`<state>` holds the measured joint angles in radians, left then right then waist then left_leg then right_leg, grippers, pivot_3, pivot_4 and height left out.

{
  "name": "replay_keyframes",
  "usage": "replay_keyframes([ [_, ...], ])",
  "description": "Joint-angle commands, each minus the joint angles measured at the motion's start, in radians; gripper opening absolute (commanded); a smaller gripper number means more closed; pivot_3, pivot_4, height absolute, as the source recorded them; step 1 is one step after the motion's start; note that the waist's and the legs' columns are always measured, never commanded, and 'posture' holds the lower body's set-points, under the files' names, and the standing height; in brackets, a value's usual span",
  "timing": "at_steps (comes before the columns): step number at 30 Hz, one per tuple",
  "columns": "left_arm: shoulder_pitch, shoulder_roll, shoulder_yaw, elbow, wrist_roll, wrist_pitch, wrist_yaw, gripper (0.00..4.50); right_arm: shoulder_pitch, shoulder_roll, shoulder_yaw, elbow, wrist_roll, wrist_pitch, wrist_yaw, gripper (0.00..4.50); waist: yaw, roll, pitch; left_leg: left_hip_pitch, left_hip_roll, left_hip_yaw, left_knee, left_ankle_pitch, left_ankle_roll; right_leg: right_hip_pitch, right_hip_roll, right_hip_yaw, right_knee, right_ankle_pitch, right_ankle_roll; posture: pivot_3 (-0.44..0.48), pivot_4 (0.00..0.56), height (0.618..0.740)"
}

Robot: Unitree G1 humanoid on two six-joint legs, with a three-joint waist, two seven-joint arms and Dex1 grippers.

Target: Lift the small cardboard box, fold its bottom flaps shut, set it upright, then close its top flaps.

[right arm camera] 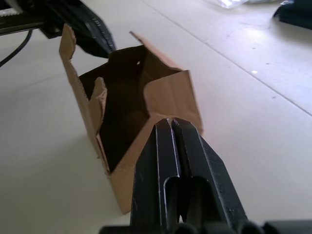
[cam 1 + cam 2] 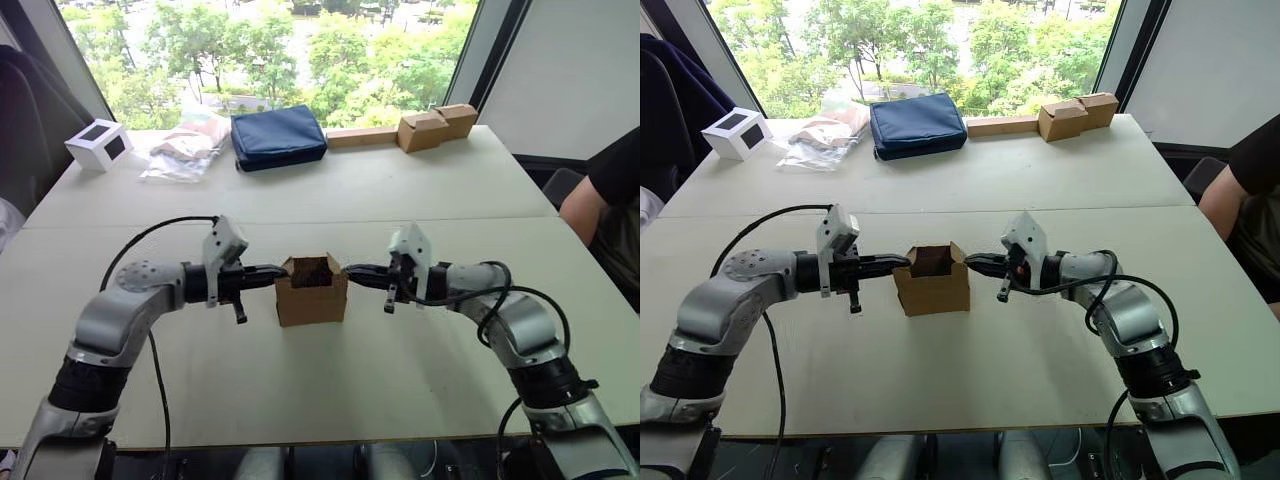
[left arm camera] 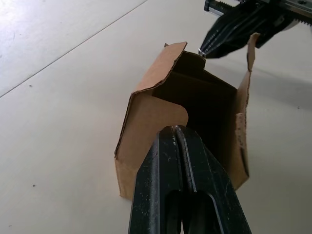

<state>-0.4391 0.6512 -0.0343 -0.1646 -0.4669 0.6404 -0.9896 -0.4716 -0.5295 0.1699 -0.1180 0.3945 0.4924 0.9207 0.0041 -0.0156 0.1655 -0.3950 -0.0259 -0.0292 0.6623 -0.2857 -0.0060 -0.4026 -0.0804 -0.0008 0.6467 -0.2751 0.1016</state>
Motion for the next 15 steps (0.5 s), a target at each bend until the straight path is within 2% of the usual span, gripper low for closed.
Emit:
replay_keyframes([
  [1, -0.024, -0.01, -0.025, 0.011, 0.022, -0.044, -0.007, 0.03, -0.033, 0.021, 0.008, 0.013, -0.017, -0.036, 0.009, 0.0, 0.001, 0.0, 0.0, 0.0, 0.0, 0.0, 0.0, 0.0, 0.0, 0.0, 0.0, 0.0, 0.0, 0.0, 0.0, 0.0, 0.15, 0.737],
  [8, -0.049, -0.033, -0.07, 0.088, 0.089, -0.124, -0.011, 0.03, -0.053, 0.036, 0.041, 0.04, -0.035, -0.03, 0.052, 0.0, 0.0, 0.0, 0.0, 0.0, 0.0, 0.0, 0.0, 0.0, 0.0, 0.0, 0.001, 0.0, 0.0, 0.0, 0.0, 0.0, 0.15, 0.737],
  [15, -0.067, -0.042, -0.058, 0.121, 0.098, -0.153, -0.016, 0.03, -0.067, 0.033, 0.034, 0.054, -0.041, -0.027, 0.062, 0.0, -0.001, 0.0, 0.0, 0.0, 0.0, 0.0, 0.0, 0.0, 0.0, 0.0, 0.001, 0.0, 0.0, 0.0, 0.0, 0.0, 0.15, 0.737],
])
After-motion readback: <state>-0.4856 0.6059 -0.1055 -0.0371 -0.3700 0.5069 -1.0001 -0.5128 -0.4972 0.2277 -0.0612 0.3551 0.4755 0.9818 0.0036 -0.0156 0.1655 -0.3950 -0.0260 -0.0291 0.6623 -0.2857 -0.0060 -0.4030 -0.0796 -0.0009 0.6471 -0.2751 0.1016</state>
